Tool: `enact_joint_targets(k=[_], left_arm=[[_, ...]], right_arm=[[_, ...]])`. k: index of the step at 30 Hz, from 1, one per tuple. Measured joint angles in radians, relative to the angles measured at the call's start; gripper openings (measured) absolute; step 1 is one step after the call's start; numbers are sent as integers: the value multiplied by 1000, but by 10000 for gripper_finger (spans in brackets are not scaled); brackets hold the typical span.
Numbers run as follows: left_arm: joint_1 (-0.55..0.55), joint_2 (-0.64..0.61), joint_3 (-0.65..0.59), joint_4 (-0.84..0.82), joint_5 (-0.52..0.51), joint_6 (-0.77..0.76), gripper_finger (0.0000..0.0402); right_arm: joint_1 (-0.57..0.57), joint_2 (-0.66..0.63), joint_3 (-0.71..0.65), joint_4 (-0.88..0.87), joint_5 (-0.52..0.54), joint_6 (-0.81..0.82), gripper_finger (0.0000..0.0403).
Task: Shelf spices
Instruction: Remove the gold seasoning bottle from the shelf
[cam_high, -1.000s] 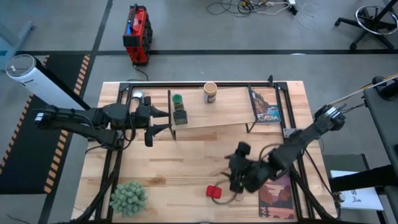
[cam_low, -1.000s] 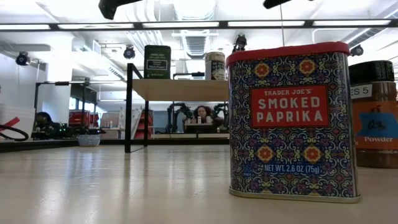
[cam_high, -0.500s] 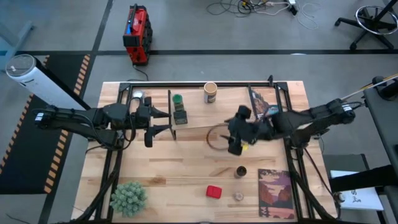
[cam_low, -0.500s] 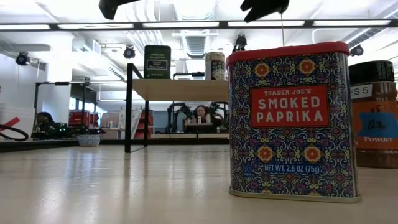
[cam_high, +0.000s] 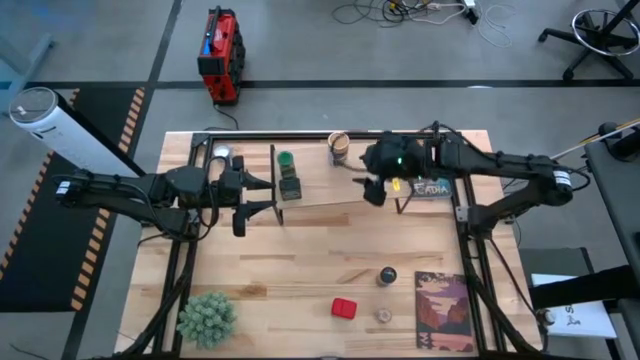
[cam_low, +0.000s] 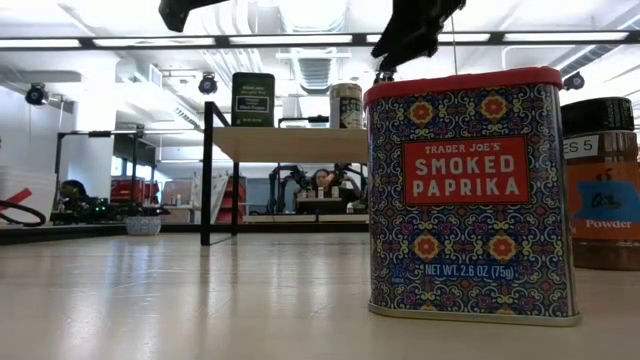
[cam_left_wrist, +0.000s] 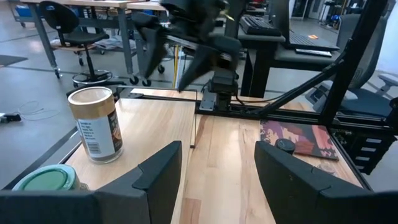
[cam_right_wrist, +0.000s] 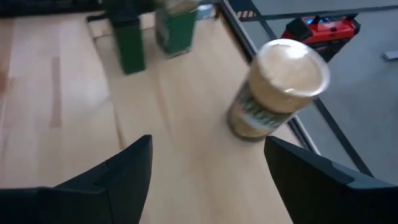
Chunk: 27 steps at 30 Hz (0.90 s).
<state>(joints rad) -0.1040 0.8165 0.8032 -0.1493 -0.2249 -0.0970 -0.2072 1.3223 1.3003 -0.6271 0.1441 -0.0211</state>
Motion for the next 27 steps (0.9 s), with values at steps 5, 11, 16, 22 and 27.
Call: enact_joint_targets(k=[5,11,16,22,27], left_arm=[[0,0,-1,0,0,-2,192],[0,1,-1,0,0,-2,192],[0,1,-2,0,-1,-2,192],[0,0,-2,-4,-1,-8,192],[0,0,-2,-10,-1,-10,192]], right_arm=[[-89,16,-1,21,-71,-34,284],[-150,48,23,39,-101,-78,290],[-180,103,125,27,-134,-110,291],[-227,203,289,-48,-214,-122,295],[-245,308,427,-132,-261,-156,293]])
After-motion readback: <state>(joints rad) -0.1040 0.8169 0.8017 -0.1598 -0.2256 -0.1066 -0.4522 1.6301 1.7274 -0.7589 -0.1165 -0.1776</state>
